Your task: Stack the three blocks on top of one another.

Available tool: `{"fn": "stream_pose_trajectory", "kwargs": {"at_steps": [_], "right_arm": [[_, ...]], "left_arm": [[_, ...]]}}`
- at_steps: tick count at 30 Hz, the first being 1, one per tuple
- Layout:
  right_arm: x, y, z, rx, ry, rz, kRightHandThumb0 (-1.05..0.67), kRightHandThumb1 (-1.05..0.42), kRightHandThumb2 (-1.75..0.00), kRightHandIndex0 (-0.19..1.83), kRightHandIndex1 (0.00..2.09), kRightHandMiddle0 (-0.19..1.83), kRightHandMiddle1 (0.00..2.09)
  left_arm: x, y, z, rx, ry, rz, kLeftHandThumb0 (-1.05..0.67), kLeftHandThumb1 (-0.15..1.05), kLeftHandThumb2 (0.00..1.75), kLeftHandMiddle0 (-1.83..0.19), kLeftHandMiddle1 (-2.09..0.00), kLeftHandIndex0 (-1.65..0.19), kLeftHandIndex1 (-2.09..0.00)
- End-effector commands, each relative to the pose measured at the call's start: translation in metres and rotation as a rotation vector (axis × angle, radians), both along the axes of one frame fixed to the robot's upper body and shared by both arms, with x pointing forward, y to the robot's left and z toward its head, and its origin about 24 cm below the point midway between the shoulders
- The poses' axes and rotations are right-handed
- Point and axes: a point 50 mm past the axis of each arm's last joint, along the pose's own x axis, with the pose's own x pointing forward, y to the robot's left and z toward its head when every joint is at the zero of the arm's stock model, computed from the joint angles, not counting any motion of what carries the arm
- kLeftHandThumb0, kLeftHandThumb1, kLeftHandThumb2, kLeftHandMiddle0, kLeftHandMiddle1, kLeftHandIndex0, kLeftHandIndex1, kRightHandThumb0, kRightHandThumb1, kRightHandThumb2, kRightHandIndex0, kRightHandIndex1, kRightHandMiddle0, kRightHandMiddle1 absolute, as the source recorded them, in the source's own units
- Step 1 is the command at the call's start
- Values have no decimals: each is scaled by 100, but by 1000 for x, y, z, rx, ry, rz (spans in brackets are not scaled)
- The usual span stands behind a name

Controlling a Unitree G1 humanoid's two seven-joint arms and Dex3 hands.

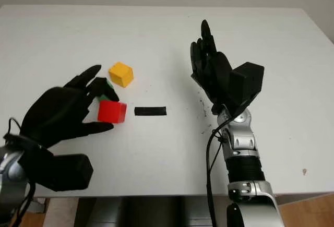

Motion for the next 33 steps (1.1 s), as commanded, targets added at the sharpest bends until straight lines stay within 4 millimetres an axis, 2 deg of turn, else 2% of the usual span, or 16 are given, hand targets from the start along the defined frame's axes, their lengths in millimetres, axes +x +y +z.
{"fn": "stream_pose_trajectory", "kwargs": {"at_steps": [1,6,11,19,22,25,33], "right_arm": [[-1,0,2,8,-6,1,-74,-105,-62,-19,0,-19,0],[-1,1,3,-3,-12,-3,-75,-105,-61,-19,0,-19,0],[-1,0,4,-3,-17,-3,-75,-105,-62,-19,0,-19,0],[-2,0,5,-9,-19,-4,-75,-105,-63,-19,0,-19,0],[-2,2,4,4,-10,-6,-75,-105,-61,-19,0,-19,0],[-3,2,4,5,-10,-11,-75,-105,-61,-19,0,-19,0],[-3,1,4,6,-16,-23,-77,-105,-62,-19,0,-19,0]], "left_arm": [[8,-6,11,-3,-4,-43,-35,104,6,-10,-7,-23,-161],[29,-21,21,18,6,-109,-37,102,5,-14,-6,-30,-164],[49,-33,19,22,51,-132,-36,99,5,-17,-6,-31,-163],[67,-52,17,84,125,-142,-35,100,5,-13,-4,-26,-161],[70,-60,17,139,130,-148,-36,99,5,-12,-5,-33,-144],[72,-64,15,167,152,-153,-35,99,5,-10,-4,-36,-139],[71,-72,6,188,209,-189,-34,100,5,-7,-5,-30,-170]]}}
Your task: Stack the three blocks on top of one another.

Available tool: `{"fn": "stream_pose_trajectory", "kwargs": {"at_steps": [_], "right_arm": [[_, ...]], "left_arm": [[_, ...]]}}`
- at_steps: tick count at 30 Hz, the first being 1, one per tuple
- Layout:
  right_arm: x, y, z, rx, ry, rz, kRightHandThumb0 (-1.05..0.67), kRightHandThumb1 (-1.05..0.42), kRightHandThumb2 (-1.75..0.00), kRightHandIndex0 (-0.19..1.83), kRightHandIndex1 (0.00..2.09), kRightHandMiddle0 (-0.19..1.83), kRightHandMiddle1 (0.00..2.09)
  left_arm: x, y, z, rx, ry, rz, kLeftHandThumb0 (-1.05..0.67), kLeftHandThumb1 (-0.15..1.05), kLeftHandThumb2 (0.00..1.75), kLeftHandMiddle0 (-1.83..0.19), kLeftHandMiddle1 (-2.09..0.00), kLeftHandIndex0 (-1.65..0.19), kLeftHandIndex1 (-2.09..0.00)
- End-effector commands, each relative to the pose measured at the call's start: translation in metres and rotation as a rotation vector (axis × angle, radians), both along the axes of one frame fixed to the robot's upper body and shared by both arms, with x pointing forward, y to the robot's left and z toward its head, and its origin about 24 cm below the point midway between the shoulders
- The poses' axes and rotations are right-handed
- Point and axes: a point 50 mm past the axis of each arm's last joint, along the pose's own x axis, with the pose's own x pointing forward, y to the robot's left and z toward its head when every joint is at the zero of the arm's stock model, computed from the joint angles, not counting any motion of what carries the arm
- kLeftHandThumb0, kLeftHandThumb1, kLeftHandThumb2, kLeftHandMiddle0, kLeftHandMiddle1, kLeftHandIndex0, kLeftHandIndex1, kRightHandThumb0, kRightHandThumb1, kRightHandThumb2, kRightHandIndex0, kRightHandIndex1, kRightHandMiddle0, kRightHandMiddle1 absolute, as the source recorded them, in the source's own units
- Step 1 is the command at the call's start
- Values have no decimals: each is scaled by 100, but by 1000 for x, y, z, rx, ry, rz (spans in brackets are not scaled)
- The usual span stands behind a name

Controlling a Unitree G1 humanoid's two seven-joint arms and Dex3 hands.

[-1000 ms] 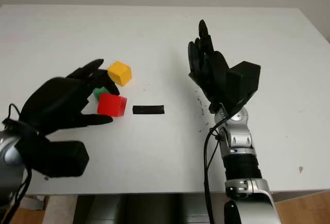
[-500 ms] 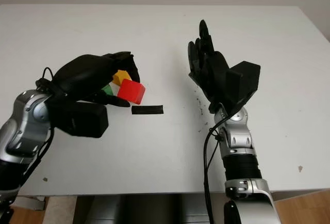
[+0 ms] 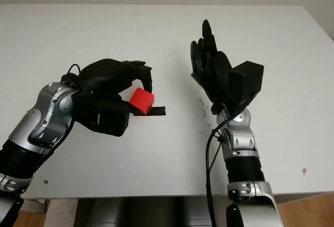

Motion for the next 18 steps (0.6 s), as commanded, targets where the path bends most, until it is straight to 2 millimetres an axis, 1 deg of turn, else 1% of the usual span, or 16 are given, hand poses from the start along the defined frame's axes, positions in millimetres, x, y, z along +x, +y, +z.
{"fn": "stream_pose_trajectory", "kwargs": {"at_steps": [1,5,10,18], "right_arm": [[-2,0,2,4,-20,-1,-77,-105,-62,-19,0,-19,0],[-3,1,3,10,-23,-2,-78,-105,-61,-19,0,-19,0],[-3,1,3,13,-21,-7,-78,-105,-61,-19,0,-19,0],[-3,0,3,20,-20,-11,-76,-105,-60,-19,0,-19,0]], "left_arm": [[0,-7,2,11,-3,-25,-35,100,5,-7,-5,-29,-171],[-2,-10,0,44,1,-50,-36,101,6,-6,-5,-27,-166],[-3,-13,-2,39,14,-67,-36,100,5,-6,-6,-26,-161],[0,-14,-8,58,-24,-67,-33,100,5,-8,-6,-28,-161]]}}
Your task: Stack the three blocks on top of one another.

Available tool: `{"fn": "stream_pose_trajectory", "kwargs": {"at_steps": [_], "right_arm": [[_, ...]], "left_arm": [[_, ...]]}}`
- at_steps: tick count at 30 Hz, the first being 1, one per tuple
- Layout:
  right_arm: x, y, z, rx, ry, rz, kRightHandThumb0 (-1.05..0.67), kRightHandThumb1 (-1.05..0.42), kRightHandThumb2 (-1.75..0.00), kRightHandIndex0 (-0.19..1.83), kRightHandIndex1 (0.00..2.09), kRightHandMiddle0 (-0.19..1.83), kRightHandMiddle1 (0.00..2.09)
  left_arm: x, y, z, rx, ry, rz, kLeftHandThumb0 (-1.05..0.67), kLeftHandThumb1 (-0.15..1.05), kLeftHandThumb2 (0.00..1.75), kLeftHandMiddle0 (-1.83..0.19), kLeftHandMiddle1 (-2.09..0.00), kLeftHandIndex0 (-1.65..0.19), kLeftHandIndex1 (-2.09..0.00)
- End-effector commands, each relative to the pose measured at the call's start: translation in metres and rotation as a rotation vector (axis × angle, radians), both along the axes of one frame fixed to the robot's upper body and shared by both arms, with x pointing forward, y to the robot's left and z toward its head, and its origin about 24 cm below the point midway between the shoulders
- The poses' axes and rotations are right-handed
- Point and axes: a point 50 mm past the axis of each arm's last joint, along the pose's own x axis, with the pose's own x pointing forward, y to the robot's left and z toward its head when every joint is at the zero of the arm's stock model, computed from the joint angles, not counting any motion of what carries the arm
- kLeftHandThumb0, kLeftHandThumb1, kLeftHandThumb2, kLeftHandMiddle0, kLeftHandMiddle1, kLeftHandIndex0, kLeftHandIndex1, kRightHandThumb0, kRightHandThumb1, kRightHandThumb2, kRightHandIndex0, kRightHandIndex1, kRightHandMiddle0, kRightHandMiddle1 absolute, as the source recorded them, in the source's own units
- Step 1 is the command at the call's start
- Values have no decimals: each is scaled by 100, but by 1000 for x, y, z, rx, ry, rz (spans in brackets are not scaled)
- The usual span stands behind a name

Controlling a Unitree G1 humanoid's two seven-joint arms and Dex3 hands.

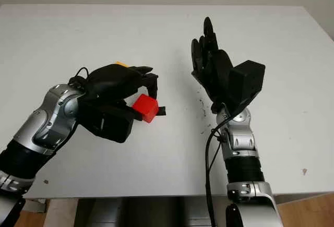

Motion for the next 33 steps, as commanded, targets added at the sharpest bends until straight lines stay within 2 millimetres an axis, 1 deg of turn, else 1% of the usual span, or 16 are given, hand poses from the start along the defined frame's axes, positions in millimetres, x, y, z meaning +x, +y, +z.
{"fn": "stream_pose_trajectory", "kwargs": {"at_steps": [1,2,3,4,5,6,7,8,9,14,20,23,25,28,29,33], "right_arm": [[-3,-1,0,7,-9,-2,-76,-105,-60,-19,0,-19,0],[-3,-1,0,5,-9,-1,-76,-105,-61,-19,0,-19,0],[-2,-2,0,4,-8,-1,-76,-105,-61,-19,0,-19,0],[-2,-2,0,5,-8,0,-76,-105,-61,-19,0,-19,0],[-2,-2,0,3,-8,0,-76,-105,-61,-19,0,-19,0],[-2,-1,0,1,-8,0,-76,-105,-61,-19,0,-19,0],[-2,-1,-1,1,-6,0,-76,-105,-62,-19,0,-19,0],[-3,-1,-1,0,-4,-1,-76,-105,-62,-19,0,-19,0],[-3,-1,-1,0,-3,-1,-76,-105,-62,-19,0,-19,0],[-3,-1,-2,-4,1,-3,-77,-105,-61,-19,0,-19,0],[-3,0,-2,4,3,-5,-76,-105,-61,-19,0,-19,0],[-3,0,-2,-2,3,-7,-77,-105,-61,-19,0,-19,0],[-3,0,-2,3,4,-7,-77,-105,-61,-19,0,-19,0],[-3,-1,-3,12,4,-4,-76,-105,-60,-19,0,-19,0],[-4,-1,-3,11,2,-4,-76,-105,-61,-19,0,-19,0],[-3,0,-4,9,0,-7,-75,-105,-61,-19,0,-19,0]], "left_arm": [[2,-3,-3,17,-17,-7,-33,100,5,-8,-6,-28,-161],[2,-4,-4,34,-32,-5,-35,100,5,-7,-5,-27,-159],[2,-4,-5,47,-43,-4,-44,99,5,2,-4,-20,-134],[2,-5,-5,56,-53,-4,-47,99,5,5,-4,-18,-123],[2,-5,-6,60,-61,-5,-50,98,5,9,-5,-17,-104],[2,-5,-6,64,-71,-8,-52,97,5,14,-5,-19,-71],[2,-6,-7,69,-85,-14,-54,96,5,16,-5,-23,-50],[2,-6,-8,77,-99,-18,-56,97,6,18,-5,-25,-34],[2,-6,-9,83,-110,-20,-57,97,6,19,-3,-26,-27],[0,-6,-10,87,-110,-17,-61,97,5,19,0,-21,-15],[-9,-5,-6,54,-43,-37,-75,93,4,19,0,-3,-3],[-19,-1,6,10,7,-76,-85,96,6,19,0,10,-1],[-27,5,16,-62,35,-98,-92,97,6,19,0,16,-1],[-35,17,34,-153,54,-106,-97,101,8,19,0,19,-2],[-36,25,45,-202,52,-97,-99,103,8,19,0,19,-1],[-36,45,71,-293,10,-62,-96,104,8,19,0,19,-1]]}}
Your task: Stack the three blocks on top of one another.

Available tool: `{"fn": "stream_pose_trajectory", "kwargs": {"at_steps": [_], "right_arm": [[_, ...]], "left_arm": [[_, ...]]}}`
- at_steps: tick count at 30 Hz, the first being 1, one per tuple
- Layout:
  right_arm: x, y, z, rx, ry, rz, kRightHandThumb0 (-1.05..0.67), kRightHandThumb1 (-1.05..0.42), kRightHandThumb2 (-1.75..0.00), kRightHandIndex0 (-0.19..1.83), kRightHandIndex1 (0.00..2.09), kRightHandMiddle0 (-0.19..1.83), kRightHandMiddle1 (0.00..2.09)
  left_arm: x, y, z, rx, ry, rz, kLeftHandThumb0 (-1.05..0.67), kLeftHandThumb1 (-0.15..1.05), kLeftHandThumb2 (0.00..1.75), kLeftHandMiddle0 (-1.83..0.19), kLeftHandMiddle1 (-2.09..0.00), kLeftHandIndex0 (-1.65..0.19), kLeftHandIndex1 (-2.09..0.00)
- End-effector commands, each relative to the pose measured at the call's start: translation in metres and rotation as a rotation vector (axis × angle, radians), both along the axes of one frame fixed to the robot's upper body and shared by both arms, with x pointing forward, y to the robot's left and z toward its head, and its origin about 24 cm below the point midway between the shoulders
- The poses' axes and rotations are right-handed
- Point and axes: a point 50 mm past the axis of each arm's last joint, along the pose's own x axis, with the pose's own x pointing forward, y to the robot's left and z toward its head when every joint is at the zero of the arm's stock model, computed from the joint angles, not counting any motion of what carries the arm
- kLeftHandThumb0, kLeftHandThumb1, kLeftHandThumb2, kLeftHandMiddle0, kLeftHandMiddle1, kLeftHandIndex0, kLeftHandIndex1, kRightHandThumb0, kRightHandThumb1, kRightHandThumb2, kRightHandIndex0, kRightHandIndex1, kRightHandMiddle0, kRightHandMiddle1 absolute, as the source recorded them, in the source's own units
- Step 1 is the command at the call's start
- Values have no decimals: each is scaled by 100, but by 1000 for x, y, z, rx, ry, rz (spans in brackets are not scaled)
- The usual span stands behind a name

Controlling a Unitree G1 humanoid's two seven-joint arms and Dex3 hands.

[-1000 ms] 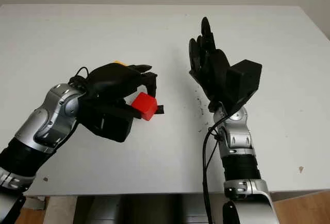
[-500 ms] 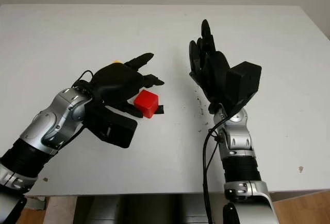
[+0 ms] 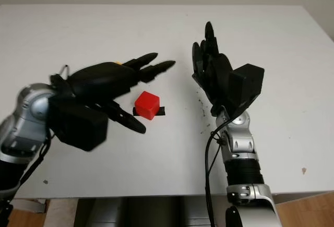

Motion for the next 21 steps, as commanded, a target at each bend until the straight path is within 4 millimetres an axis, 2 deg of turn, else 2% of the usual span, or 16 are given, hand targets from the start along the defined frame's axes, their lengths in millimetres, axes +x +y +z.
{"fn": "stream_pose_trajectory", "kwargs": {"at_steps": [1,5,10,15,19,21], "right_arm": [[-1,1,2,5,-19,1,-75,-105,-61,-19,0,-19,0],[-1,2,3,6,-20,1,-75,-105,-61,-19,0,-19,0],[-2,1,3,5,-18,6,-75,-105,-62,-19,0,-19,0],[-2,-1,2,10,-13,2,-75,-105,-61,-19,0,-19,0],[-2,-2,2,8,-12,0,-74,-105,-60,-19,0,-19,0],[-2,-2,2,5,-14,0,-74,-105,-60,-19,0,-19,0]], "left_arm": [[1,11,17,-24,-53,30,-96,104,11,19,0,19,0],[8,32,32,-88,-99,105,-94,103,8,19,0,16,-4],[24,47,44,-26,-189,207,-87,98,4,19,0,12,-7],[45,47,46,21,-179,249,-79,94,4,19,0,2,-8],[63,37,44,154,-226,255,-60,87,3,19,0,-8,-9],[70,35,43,196,-237,252,-57,87,4,19,0,-13,-9]]}}
